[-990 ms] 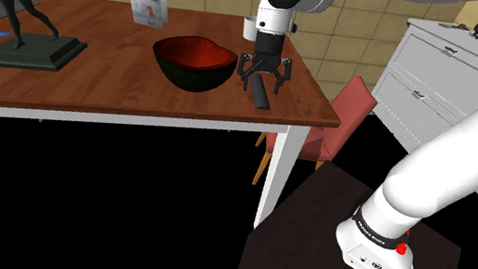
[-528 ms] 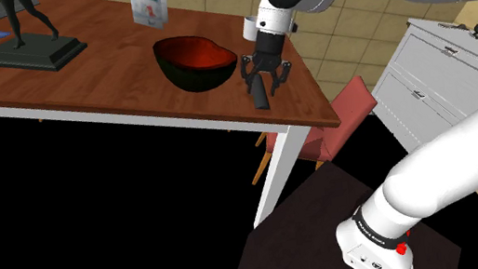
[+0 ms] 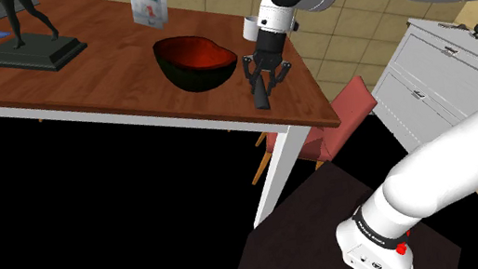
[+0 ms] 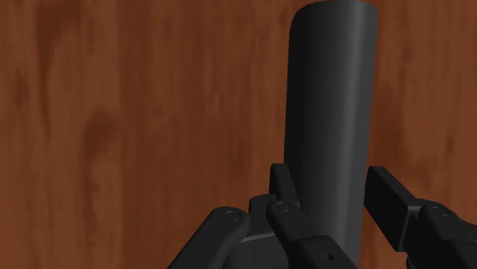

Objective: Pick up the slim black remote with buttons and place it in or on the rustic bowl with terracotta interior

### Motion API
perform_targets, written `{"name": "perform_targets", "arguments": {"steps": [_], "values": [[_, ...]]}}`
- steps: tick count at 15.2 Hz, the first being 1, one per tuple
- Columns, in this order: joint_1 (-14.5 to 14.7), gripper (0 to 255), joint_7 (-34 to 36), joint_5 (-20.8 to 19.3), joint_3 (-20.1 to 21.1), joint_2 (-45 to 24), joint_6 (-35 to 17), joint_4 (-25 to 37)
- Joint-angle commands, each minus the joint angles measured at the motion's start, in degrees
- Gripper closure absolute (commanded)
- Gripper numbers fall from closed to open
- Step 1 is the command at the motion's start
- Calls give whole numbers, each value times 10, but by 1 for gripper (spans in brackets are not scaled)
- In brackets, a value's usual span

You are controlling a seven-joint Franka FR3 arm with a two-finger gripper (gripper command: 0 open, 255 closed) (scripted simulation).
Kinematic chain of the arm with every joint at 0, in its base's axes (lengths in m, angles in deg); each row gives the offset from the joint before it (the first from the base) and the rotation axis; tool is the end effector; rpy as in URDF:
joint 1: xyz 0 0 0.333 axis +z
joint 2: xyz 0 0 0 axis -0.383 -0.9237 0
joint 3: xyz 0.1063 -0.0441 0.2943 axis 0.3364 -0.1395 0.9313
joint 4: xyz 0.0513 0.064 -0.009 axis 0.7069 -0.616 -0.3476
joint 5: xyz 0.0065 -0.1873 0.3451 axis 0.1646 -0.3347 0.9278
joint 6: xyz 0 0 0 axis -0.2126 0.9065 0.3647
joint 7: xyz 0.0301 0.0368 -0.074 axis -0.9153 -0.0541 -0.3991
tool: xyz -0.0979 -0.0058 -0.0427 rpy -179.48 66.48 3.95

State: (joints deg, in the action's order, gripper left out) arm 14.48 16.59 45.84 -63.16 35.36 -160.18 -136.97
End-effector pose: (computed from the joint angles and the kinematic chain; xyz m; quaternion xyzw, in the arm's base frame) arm 0.4677 0.0356 0.5010 -0.9284 0.3553 0.0932 0.0568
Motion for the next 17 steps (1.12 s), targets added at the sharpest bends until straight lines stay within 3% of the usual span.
{"name": "perform_targets", "arguments": {"steps": [1, 17], "values": [[2, 255, 1, 1, 2, -6, -1, -1], [0, 255, 20, -3, -4, -4, 121, 119]]}}
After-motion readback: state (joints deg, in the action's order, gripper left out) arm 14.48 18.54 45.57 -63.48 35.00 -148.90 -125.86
